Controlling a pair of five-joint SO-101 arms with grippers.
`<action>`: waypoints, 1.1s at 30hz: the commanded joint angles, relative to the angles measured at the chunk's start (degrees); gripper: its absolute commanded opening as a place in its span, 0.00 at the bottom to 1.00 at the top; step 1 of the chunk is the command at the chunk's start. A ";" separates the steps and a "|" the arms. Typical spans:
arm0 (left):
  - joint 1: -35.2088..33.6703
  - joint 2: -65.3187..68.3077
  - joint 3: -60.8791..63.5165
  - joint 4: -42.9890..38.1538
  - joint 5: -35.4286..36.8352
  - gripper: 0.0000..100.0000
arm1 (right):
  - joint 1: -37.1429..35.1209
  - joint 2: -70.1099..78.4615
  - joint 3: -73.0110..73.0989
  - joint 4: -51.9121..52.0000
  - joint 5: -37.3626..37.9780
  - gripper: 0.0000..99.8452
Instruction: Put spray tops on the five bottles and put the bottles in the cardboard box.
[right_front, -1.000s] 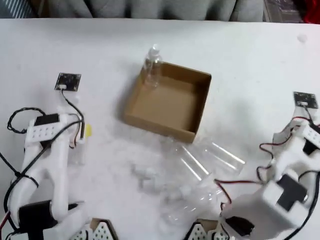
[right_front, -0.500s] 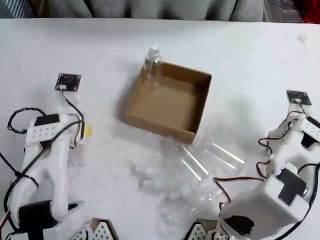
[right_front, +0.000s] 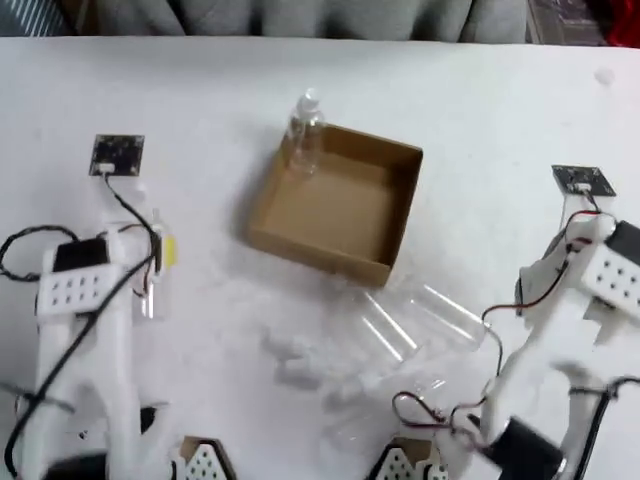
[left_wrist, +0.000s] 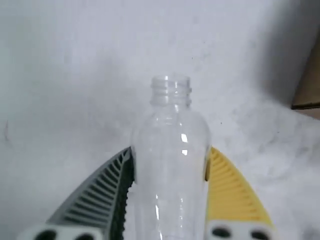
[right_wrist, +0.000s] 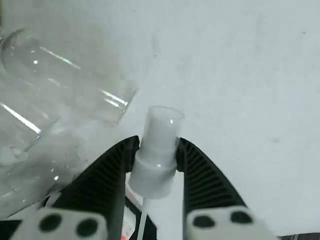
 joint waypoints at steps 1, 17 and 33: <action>1.36 -14.90 -0.18 6.07 0.79 0.02 | -0.75 -9.63 2.90 2.77 -0.62 0.02; 20.35 -44.70 12.92 -9.49 0.79 0.02 | -6.11 -40.40 13.19 -15.43 -22.86 0.02; 30.37 -57.98 33.58 -28.22 0.88 0.02 | -29.05 -45.58 13.71 -59.74 -23.38 0.02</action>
